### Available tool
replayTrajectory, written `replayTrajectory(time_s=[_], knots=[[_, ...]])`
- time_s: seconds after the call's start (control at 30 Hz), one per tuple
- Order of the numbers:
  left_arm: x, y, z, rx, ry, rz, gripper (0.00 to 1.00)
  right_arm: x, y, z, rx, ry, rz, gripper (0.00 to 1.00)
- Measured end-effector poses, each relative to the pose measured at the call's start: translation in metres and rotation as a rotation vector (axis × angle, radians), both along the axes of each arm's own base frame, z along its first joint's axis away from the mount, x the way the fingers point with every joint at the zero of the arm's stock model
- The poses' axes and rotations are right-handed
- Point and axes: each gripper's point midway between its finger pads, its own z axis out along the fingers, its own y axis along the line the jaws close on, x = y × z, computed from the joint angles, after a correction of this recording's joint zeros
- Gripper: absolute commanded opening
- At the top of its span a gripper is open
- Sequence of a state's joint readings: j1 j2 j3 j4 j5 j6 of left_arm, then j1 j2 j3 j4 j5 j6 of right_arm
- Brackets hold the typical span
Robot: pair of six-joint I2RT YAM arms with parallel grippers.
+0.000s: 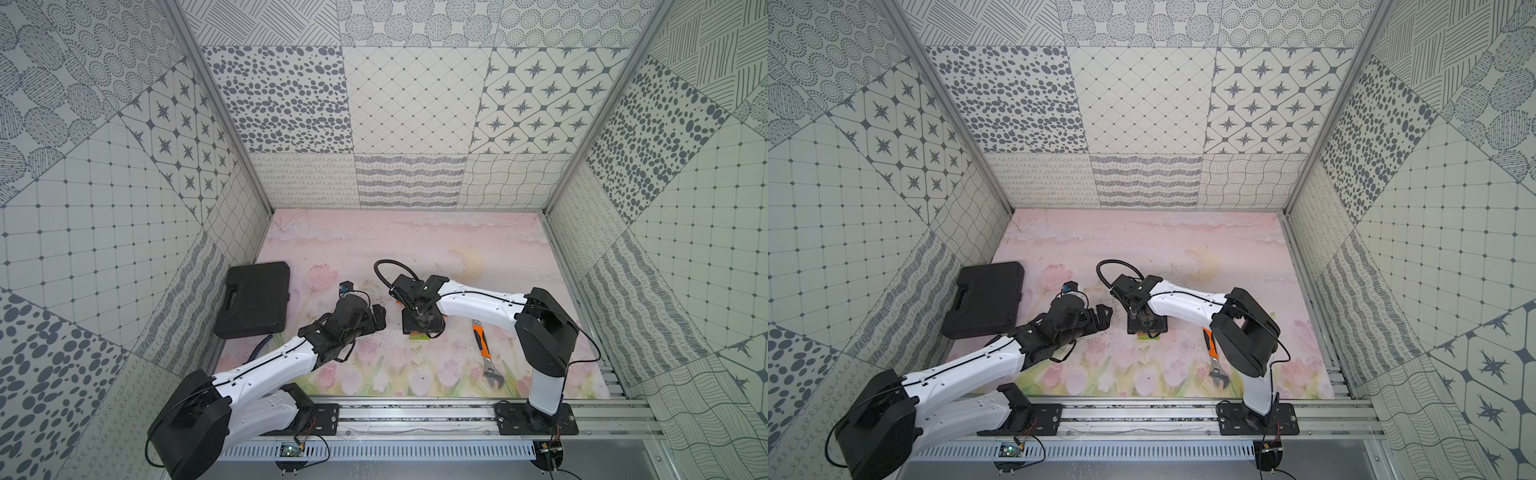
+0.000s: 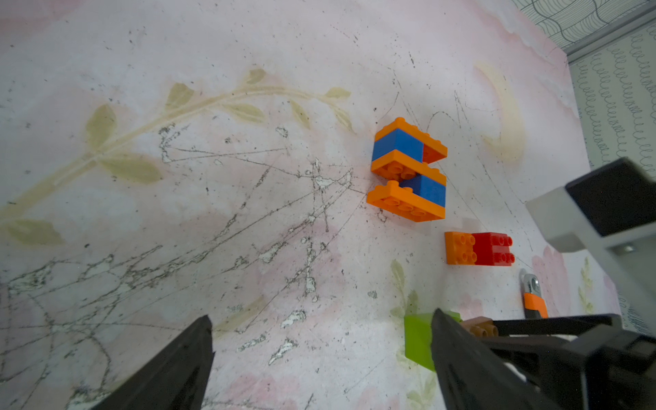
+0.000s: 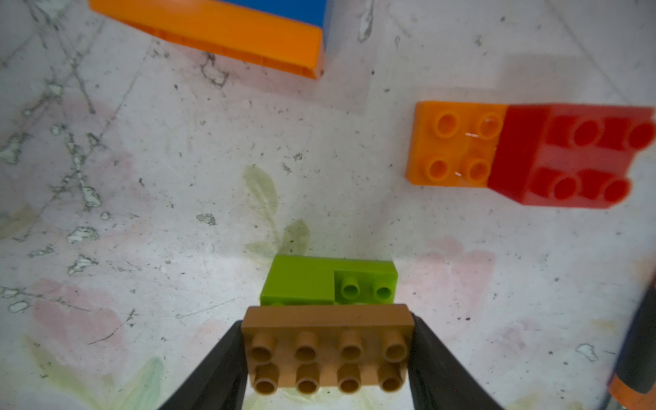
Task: Assemble the number 5 with lego
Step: Assemble the lego brick with the lego brick.
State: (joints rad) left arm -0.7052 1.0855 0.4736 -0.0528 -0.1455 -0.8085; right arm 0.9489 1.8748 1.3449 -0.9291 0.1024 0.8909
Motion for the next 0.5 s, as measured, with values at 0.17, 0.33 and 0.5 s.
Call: replayTrajectory(time_s=[0.17, 0.33, 0.5], knots=[[0.0015, -0.0013, -0.0006, 0.004, 0.006, 0.0, 0.99, 0.0, -0.0006, -0.0002, 0.003, -0.002, -0.015, 0.54], [0.0037, -0.0032, 0.0014, 0.004, 0.005, -0.001, 0.99, 0.0001, -0.0014, 0.0003, -0.002, -0.003, -0.015, 0.54], [0.0044, -0.0036, 0.0032, 0.003, 0.003, 0.0, 0.99, -0.0004, -0.005, -0.0016, -0.024, -0.003, -0.011, 0.53]])
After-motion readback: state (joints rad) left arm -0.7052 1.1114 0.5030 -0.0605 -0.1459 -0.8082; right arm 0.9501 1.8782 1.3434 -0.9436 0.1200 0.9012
